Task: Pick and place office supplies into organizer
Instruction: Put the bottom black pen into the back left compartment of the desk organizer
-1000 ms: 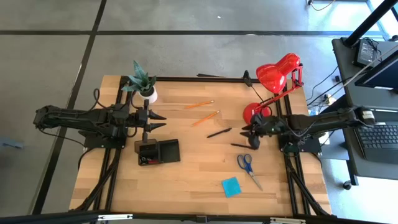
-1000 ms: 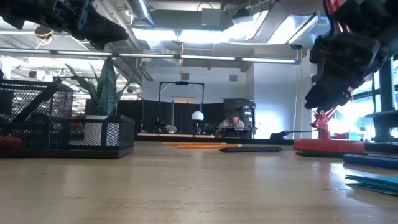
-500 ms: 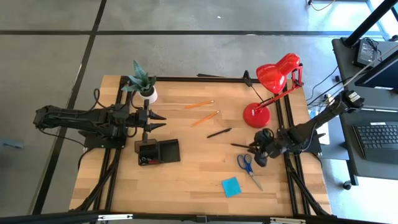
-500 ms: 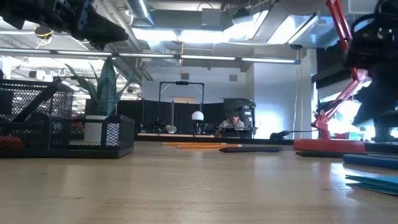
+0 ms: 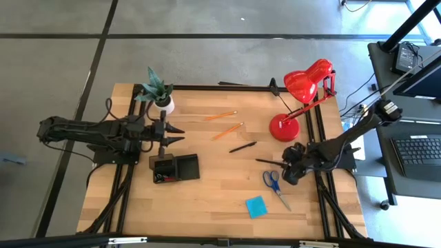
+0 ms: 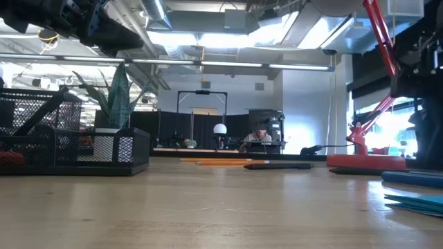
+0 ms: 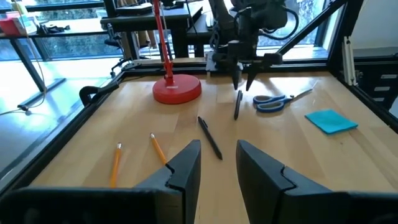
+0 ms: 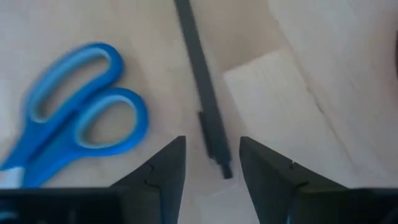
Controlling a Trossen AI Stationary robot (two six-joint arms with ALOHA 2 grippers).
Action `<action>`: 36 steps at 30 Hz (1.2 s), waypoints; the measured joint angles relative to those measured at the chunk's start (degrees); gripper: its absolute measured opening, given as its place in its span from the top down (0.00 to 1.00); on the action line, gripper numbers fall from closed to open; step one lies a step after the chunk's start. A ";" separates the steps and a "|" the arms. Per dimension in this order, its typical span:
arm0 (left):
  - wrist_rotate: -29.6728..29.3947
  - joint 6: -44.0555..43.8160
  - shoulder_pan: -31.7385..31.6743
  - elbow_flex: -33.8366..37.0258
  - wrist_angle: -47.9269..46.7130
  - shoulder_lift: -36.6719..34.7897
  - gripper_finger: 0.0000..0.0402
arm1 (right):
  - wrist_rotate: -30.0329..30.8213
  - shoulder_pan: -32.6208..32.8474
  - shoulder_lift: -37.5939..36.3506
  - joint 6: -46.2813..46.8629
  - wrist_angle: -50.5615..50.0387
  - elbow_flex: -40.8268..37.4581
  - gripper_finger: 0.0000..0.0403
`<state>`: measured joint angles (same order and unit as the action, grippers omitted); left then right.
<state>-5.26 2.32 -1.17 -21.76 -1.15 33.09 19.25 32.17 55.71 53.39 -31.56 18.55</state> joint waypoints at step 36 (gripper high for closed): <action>-0.13 1.48 -0.04 0.00 -0.01 0.67 0.75 | -2.32 -2.91 11.00 -8.01 2.74 0.63 0.77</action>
<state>-5.39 3.80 -1.21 -21.76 -1.17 33.76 16.93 29.26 66.72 45.39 -28.82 19.18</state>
